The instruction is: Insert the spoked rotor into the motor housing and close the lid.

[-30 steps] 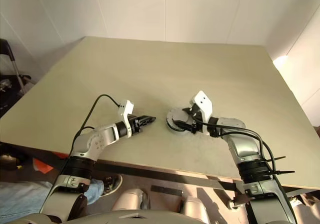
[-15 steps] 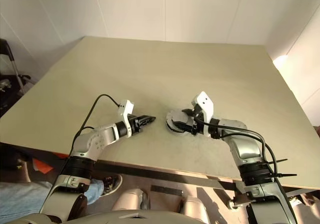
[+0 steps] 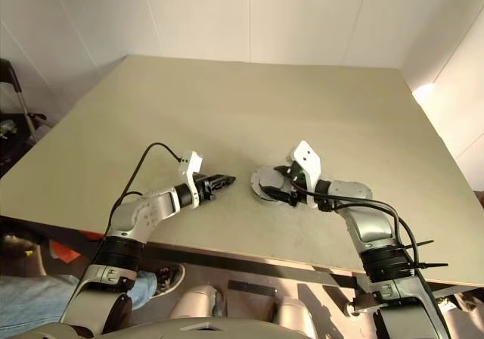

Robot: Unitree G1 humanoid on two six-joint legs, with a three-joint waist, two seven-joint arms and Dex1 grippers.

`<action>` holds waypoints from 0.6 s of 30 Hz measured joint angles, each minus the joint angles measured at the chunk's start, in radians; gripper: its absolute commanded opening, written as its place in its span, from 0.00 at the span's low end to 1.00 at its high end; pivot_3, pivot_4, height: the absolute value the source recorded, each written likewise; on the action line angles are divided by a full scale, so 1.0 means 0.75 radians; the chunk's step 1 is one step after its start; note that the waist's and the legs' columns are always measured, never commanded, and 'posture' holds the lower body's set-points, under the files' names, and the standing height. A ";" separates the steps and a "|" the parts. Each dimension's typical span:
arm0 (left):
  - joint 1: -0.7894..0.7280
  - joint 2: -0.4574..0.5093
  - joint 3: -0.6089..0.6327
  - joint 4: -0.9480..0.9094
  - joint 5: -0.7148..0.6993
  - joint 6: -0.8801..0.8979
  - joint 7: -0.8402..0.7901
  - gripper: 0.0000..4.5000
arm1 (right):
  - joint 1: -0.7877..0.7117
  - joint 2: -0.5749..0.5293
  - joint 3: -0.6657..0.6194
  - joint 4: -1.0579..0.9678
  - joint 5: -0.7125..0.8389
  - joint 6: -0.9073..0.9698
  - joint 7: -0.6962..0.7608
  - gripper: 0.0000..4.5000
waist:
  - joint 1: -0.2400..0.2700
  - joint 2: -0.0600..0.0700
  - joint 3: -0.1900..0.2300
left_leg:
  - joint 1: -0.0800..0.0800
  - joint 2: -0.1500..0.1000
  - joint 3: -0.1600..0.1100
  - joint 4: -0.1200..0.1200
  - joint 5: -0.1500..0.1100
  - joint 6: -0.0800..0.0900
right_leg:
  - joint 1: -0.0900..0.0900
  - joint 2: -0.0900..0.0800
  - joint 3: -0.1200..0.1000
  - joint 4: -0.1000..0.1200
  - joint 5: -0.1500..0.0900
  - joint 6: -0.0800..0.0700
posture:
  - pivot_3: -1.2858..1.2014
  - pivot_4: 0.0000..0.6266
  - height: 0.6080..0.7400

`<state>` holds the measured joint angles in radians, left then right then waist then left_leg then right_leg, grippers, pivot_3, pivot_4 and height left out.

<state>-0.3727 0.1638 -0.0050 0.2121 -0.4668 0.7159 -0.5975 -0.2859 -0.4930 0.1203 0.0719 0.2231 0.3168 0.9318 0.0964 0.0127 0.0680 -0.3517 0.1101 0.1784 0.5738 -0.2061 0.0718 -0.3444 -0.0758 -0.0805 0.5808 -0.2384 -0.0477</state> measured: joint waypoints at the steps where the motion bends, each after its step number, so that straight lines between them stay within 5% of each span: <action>1: 0.000 0.000 0.000 0.000 0.000 0.000 0.000 0.39 | 0.000 -0.002 0.003 0.001 -0.006 -0.005 0.000 0.70 | 0.000 0.000 0.000 | 0.000 0.000 0.000 0.000 0.000 0.000 | 0.000 0.000 0.000 0.000 0.000 0.000 | 0.52 0.00 1.00; 18: 0.000 0.000 0.002 0.003 0.003 -0.001 0.004 0.39 | -0.011 -0.004 0.032 0.038 -0.037 -0.063 -0.002 0.70 | -0.002 0.000 0.000 | 0.002 0.000 0.000 0.000 0.000 0.000 | 0.002 0.000 0.000 0.000 0.000 0.000 | 0.52 0.00 1.00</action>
<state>-0.3727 0.1641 -0.0035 0.2146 -0.4644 0.7154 -0.5949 -0.2940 -0.4958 0.1446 0.1001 0.1957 0.2695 0.9305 0.0945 0.0125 0.0678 -0.3499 0.1101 0.1784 0.5738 -0.2061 0.0717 -0.3430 -0.0758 -0.0805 0.5808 -0.2384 -0.0476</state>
